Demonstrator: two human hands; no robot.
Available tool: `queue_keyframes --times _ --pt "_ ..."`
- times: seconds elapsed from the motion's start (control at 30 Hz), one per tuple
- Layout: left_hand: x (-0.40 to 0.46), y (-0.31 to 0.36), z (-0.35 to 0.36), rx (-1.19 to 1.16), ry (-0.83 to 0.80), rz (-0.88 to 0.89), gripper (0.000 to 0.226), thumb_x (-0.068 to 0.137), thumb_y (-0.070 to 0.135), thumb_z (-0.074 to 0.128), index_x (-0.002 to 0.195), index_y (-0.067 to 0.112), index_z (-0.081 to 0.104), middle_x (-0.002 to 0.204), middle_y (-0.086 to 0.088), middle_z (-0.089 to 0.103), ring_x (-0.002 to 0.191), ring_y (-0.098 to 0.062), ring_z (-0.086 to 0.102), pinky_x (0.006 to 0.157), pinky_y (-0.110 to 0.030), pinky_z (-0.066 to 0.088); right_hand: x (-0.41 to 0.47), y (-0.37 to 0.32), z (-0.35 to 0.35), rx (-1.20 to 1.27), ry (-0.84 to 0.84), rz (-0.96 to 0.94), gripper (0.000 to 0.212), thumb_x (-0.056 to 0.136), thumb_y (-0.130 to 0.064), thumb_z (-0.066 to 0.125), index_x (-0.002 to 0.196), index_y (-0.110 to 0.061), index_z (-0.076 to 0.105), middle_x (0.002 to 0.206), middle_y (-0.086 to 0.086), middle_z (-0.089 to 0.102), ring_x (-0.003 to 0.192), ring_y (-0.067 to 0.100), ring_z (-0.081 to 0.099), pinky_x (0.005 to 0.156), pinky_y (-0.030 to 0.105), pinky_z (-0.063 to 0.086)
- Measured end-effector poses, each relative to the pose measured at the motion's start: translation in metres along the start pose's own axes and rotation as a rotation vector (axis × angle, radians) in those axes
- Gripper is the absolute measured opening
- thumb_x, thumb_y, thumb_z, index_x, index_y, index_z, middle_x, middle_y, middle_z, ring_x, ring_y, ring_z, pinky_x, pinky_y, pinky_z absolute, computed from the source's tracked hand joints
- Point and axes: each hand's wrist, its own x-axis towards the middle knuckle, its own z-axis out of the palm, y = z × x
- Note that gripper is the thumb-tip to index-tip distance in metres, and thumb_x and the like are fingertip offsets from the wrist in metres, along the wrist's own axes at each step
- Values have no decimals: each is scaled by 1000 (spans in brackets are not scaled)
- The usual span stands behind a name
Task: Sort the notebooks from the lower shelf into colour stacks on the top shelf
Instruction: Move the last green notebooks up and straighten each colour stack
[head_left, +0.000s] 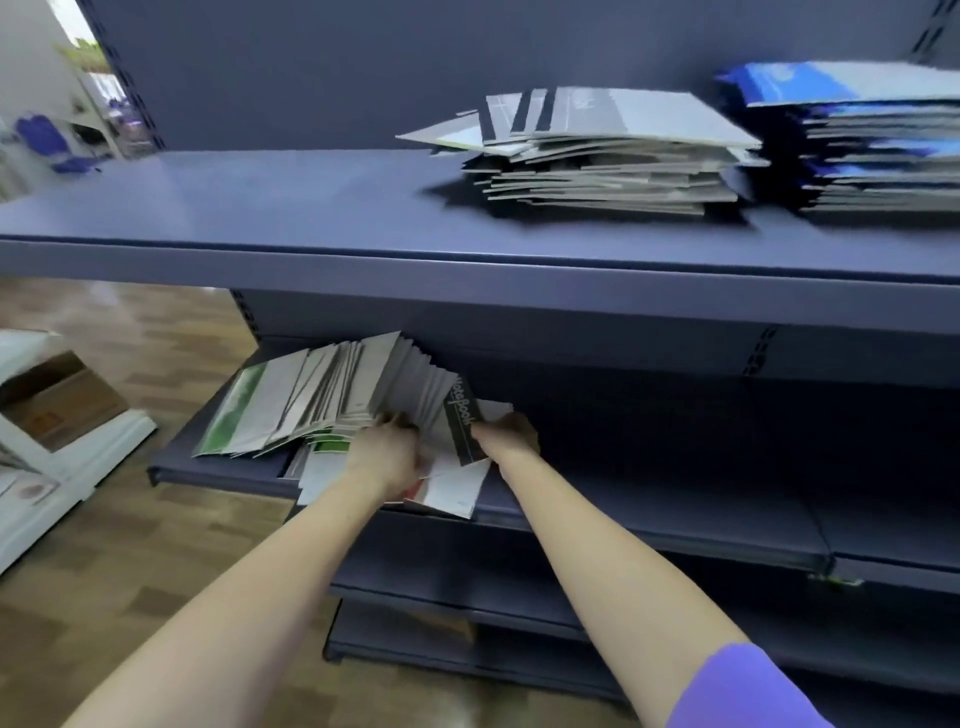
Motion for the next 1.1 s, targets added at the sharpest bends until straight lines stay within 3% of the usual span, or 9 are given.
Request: queue_keyframes --times 0.13,0.2,0.3,0.43,0.67,0.77,0.87,1.0,1.1 --pt "6 -3 0 109 -8 103 38 94 44 50 116 18 67 121 -8 61 112 -28 57 78 -32 45 -1 -15 13 -2 7 38 26 85 -21 65 107 -9 60 116 10 68 103 28 67 87 36 58" --pt "7 1 -1 135 -29 149 31 96 37 50 113 17 68 119 -10 63 111 -30 56 78 -31 42 -5 -22 23 -92 -4 74 35 86 -23 65 117 -8 57 120 12 63 105 29 64 85 35 56" --pt "8 5 -3 175 -4 153 34 101 30 46 121 11 65 125 -13 61 117 -32 53 89 -33 44 -6 -26 38 -226 102 193 56 87 -31 59 138 -12 45 140 18 45 121 36 48 98 38 46" --pt "7 5 8 218 -13 147 31 100 20 44 121 9 63 124 -14 62 114 -32 56 94 -35 48 -12 -30 50 -272 245 270 53 93 -32 54 143 -22 41 146 16 33 129 37 36 102 43 37" --pt "3 -8 17 180 -9 223 25 91 22 53 106 15 72 111 -8 70 106 -32 58 90 -32 49 -20 -25 49 -46 326 274 68 93 -23 60 147 -6 23 139 19 51 121 33 56 77 34 45" --pt "2 -9 20 160 0 250 25 92 27 53 102 16 73 106 -7 72 106 -35 57 85 -31 48 -27 -18 53 76 303 304 65 87 -16 66 142 2 36 130 15 59 111 30 64 78 33 55" --pt "-4 -4 18 171 24 300 27 96 26 48 105 16 71 109 -9 71 109 -33 57 79 -33 46 -31 -8 54 20 271 261 47 86 -16 66 130 -4 55 122 13 65 104 29 65 77 32 55" --pt "-16 12 9 107 25 368 28 96 20 47 108 16 72 112 -8 71 107 -28 63 81 -31 45 -35 -1 48 36 197 207 37 85 -4 63 122 0 59 112 16 67 102 30 66 79 35 56" --pt "-22 31 -1 40 -4 410 24 91 17 50 100 17 73 106 -8 72 101 -28 66 78 -30 45 -42 7 31 -8 220 203 23 85 -1 56 108 -3 58 91 11 63 89 27 66 68 31 54"
